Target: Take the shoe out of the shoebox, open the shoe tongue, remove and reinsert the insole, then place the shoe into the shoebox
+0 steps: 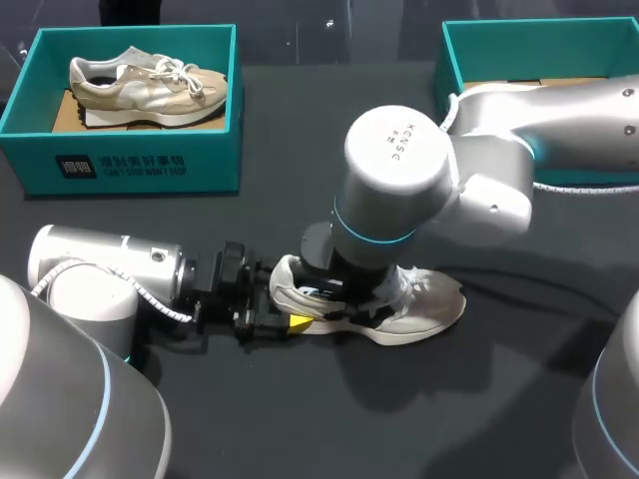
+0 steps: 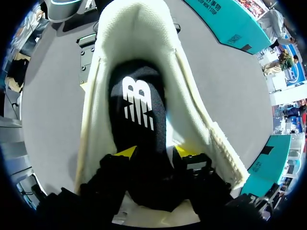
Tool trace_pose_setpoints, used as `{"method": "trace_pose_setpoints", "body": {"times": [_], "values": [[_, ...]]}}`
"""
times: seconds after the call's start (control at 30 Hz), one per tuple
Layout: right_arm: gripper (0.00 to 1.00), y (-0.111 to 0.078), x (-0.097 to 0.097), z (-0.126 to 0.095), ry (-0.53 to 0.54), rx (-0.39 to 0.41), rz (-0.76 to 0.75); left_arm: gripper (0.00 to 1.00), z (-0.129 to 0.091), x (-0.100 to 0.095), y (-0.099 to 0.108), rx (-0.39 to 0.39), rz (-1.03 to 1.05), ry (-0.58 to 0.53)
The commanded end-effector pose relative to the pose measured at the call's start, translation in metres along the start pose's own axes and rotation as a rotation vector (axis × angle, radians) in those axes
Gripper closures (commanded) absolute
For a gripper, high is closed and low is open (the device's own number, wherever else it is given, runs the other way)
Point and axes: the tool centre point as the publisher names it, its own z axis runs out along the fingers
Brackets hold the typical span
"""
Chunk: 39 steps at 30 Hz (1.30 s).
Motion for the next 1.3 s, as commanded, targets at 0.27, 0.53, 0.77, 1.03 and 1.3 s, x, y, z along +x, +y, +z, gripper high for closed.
{"method": "trace_pose_setpoints", "body": {"times": [0.27,0.53,0.77,1.03,1.3], "values": [[0.59,0.003,0.011,0.029,0.135,-0.018,-0.036,1.00,-0.001,-0.001,0.002,-0.001,-0.001,0.000],[0.77,-0.003,0.039,0.039,0.169,-0.049,0.006,1.00,-0.001,-0.001,0.002,-0.001,-0.001,0.000],[1.00,-0.005,0.046,0.040,0.177,-0.057,0.013,1.00,-0.001,-0.001,0.002,-0.001,-0.001,0.000],[1.00,-0.009,0.034,0.023,0.130,-0.107,0.006,1.00,-0.001,-0.001,0.002,-0.001,-0.001,0.000],[1.00,-0.009,0.016,-0.005,0.050,-0.182,-0.017,1.00,-0.001,-0.001,0.002,-0.001,-0.001,0.000]]}}
